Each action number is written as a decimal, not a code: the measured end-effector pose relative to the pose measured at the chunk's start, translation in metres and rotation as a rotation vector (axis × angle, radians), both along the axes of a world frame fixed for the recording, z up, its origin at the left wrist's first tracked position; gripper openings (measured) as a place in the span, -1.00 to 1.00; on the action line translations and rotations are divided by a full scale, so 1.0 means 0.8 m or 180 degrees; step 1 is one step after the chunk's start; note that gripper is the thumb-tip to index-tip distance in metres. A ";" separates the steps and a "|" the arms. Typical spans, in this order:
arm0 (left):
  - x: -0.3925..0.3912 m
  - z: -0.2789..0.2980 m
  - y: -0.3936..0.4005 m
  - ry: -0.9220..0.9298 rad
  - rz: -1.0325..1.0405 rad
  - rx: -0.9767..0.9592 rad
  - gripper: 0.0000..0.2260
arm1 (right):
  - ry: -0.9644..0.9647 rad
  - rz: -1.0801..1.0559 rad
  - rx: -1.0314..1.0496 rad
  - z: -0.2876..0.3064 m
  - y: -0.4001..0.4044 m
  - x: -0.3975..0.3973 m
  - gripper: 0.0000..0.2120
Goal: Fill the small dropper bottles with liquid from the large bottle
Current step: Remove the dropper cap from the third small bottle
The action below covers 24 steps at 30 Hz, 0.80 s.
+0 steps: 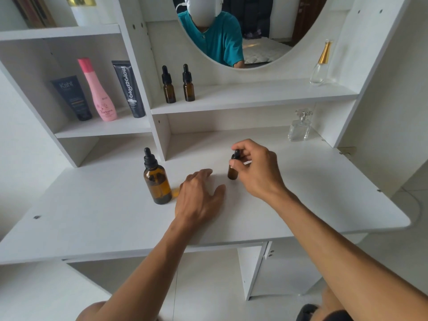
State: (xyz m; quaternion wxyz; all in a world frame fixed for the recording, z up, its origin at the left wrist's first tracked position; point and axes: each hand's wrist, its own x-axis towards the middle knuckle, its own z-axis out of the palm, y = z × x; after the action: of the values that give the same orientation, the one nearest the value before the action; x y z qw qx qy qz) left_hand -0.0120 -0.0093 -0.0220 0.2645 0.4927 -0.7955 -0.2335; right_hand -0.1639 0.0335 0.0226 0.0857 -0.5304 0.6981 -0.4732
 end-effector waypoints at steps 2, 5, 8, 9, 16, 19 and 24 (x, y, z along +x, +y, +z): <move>0.003 0.001 0.005 0.0203 0.0035 0.0108 -0.45 | 0.0009 0.0148 0.0070 0.000 -0.001 0.014 -0.76; 0.008 0.004 0.007 0.0499 0.0082 0.0173 -0.47 | 0.0045 0.0315 0.0151 -0.003 -0.001 0.030 -0.75; 0.013 0.006 0.008 0.0664 0.0055 0.0141 -0.60 | 0.0093 0.0429 0.0244 -0.007 -0.002 0.041 -0.74; 0.014 0.006 0.009 0.0703 0.0051 0.0148 -0.66 | 0.0111 0.0452 0.0277 -0.008 -0.002 0.043 -0.74; 0.015 0.005 0.010 0.0922 0.0105 0.0180 -0.84 | 0.0162 0.0528 0.0343 -0.011 -0.003 0.051 -0.75; 0.016 0.003 0.007 0.0969 0.0117 0.0219 -0.85 | 0.0196 0.0536 0.0365 -0.011 -0.005 0.052 -0.75; 0.016 0.003 0.008 0.1031 0.0120 0.0292 -0.94 | 0.0288 0.0470 0.0380 -0.007 -0.007 0.049 -0.75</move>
State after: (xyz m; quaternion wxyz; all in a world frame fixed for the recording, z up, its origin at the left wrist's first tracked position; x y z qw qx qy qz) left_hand 0.0011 -0.0033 -0.0199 0.3709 0.4749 -0.7216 -0.3409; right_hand -0.1245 0.0279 0.0173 0.1202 -0.5952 0.6872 -0.3987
